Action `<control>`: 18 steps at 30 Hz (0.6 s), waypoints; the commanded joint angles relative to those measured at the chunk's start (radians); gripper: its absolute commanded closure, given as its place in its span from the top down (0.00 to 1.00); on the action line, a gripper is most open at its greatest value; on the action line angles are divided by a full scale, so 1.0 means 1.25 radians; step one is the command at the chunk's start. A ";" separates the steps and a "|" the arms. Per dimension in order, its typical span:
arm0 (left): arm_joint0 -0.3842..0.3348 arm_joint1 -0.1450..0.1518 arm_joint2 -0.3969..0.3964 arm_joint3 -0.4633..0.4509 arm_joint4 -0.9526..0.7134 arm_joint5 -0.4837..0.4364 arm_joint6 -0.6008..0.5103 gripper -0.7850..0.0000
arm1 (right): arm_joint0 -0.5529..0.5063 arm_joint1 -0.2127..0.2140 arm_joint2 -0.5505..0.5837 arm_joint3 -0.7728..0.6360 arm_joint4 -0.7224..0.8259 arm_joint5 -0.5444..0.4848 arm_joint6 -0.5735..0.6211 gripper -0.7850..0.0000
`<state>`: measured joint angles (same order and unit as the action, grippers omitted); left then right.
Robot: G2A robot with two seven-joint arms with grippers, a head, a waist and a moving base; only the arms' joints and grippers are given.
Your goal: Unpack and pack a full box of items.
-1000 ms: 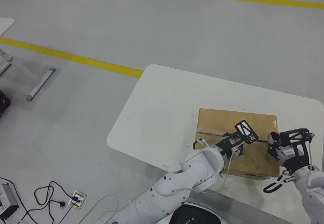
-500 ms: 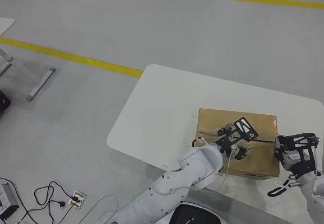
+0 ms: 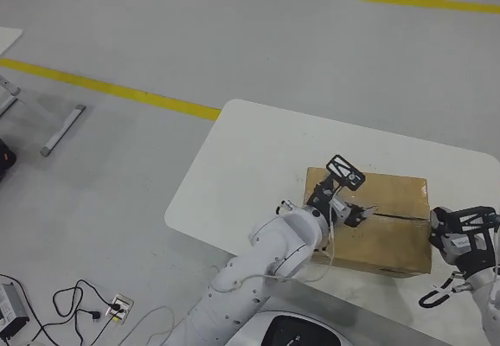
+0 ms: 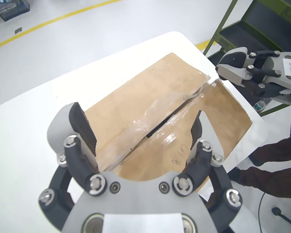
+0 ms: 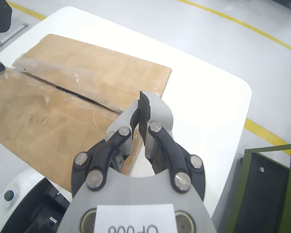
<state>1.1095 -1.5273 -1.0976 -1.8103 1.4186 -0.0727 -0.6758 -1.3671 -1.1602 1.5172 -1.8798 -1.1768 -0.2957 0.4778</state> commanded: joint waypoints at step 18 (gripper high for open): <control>-0.021 0.004 0.001 0.084 0.095 0.038 -0.042 1.00 | -0.009 0.006 0.034 -0.005 0.073 -0.023 -0.032 1.00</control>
<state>1.0807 -1.5229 -1.0988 -1.7064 1.5344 -0.0232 -0.7247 -1.3804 -1.1529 1.5587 -1.8874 -1.1038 -0.3207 0.4390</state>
